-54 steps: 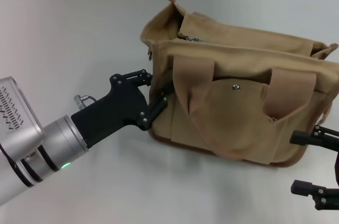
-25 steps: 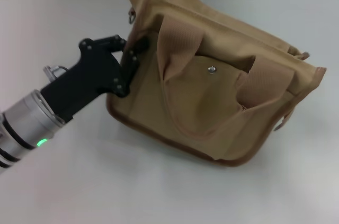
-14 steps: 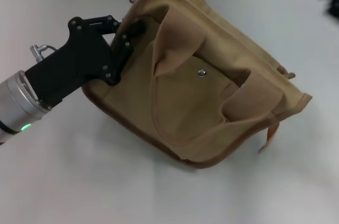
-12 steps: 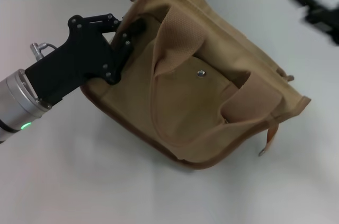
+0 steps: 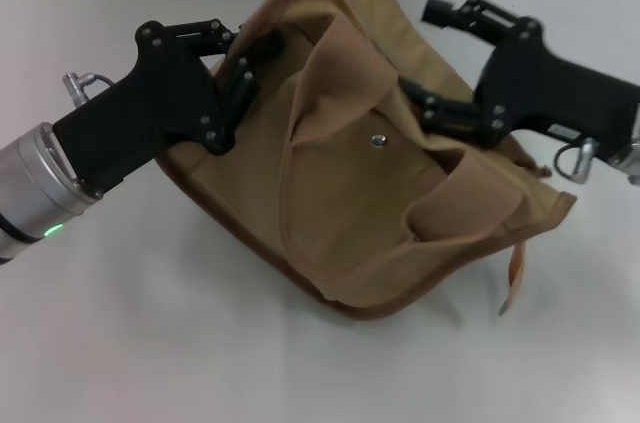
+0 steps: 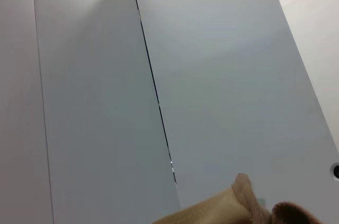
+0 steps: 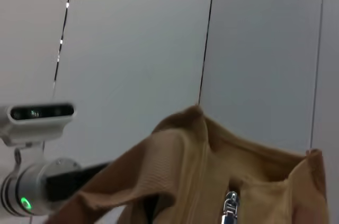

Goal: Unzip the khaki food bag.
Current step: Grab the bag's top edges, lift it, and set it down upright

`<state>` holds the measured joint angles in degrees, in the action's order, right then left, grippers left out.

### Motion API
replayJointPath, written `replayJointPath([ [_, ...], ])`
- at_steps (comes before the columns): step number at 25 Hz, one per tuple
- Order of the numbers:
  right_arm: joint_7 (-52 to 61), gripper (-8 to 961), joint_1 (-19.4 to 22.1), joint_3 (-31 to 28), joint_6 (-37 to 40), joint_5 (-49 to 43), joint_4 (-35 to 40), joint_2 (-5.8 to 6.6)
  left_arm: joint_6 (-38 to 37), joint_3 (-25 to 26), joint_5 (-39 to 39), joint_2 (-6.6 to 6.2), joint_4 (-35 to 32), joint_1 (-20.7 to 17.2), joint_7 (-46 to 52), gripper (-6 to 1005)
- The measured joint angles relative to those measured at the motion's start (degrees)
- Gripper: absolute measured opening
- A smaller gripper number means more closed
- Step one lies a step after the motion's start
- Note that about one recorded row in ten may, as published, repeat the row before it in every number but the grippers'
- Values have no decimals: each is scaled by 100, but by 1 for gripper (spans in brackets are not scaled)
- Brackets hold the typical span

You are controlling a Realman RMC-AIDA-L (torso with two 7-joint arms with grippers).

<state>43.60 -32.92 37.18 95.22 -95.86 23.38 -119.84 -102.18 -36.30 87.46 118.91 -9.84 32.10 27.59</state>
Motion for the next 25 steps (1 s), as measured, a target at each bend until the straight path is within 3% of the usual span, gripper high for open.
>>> replayJointPath([
  [8, -177, 767, -155, 80, -180, 170, -170, -5, -44, -95, -1, 4, -1, 65, -19, 59],
  [12, -703, 746, -135, 249, -76, 671, -403, -5, -92, -115, 0, 8, 0, 105, -13, 60],
  [22, -1265, 376, -18, 820, 42, 754, -497, -5, -108, -114, 0, 19, 5, 146, 5, 60],
  [25, -1266, 376, 53, 789, 198, 795, -502, -5, -120, -114, 0, 19, 10, 157, 12, 60],
])
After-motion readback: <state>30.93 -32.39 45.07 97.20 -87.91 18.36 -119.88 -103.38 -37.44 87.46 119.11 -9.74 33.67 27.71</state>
